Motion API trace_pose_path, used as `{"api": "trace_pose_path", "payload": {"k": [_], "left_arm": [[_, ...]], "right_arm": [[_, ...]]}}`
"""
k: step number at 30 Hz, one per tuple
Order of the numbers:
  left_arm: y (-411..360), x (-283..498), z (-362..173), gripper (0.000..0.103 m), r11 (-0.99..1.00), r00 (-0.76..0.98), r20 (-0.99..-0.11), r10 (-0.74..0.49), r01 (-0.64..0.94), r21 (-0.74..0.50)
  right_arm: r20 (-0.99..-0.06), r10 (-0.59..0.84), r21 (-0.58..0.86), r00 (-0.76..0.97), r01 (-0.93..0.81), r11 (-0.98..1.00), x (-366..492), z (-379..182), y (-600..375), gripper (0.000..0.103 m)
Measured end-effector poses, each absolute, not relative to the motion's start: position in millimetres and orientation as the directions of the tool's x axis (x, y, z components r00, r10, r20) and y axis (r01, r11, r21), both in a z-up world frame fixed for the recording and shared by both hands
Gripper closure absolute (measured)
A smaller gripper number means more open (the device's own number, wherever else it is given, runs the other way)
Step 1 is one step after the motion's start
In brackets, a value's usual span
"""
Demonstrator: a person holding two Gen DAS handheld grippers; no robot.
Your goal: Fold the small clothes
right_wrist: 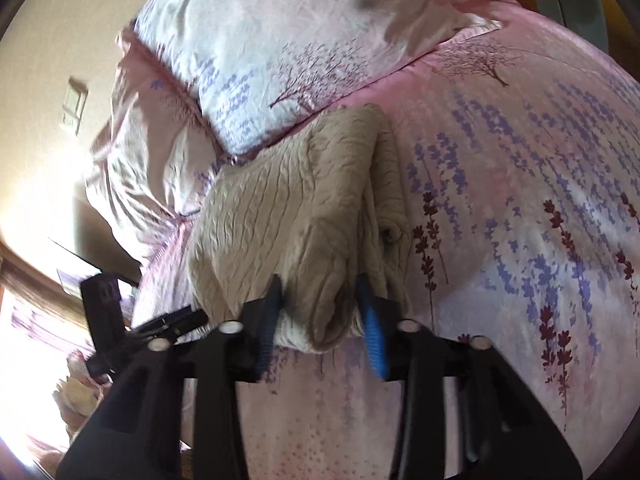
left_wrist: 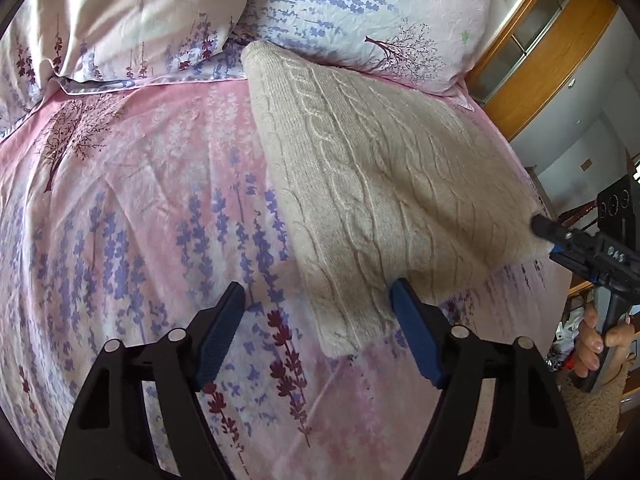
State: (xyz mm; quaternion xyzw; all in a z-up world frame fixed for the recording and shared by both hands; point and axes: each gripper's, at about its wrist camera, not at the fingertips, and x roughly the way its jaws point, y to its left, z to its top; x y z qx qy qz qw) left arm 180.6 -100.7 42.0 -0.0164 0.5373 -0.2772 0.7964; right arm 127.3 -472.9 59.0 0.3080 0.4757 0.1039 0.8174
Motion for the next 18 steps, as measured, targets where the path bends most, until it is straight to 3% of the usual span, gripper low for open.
{"api": "trace_pose_path", "payload": {"k": [2,5,7,11,18], "left_arm": [[-104,175,44,0.031,0.851,0.286,-0.850,-0.443,0.433,-0.298],[-107,172,45,0.047,0.842,0.280,-0.841,-0.462,0.437,-0.317],[-108,172,45,0.067,0.821,0.252,-0.829,-0.499,0.442,-0.360],[-113,170,49,0.070,0.819,0.266,-0.835,-0.481,0.476,-0.320],[-116,166,53,0.069,0.819,0.291,-0.852,-0.436,0.521,-0.241]], "right_arm": [[-0.718,0.456,0.589,0.526,0.109,0.801,127,58,-470,0.083],[-0.716,0.440,0.578,0.542,0.107,0.809,126,59,-471,0.091],[-0.696,0.431,0.587,0.574,0.108,0.803,123,65,-476,0.094],[-0.688,0.386,0.558,0.614,0.107,0.823,118,77,-483,0.095],[-0.754,0.346,0.519,0.558,0.184,0.835,119,39,-488,0.095]]}}
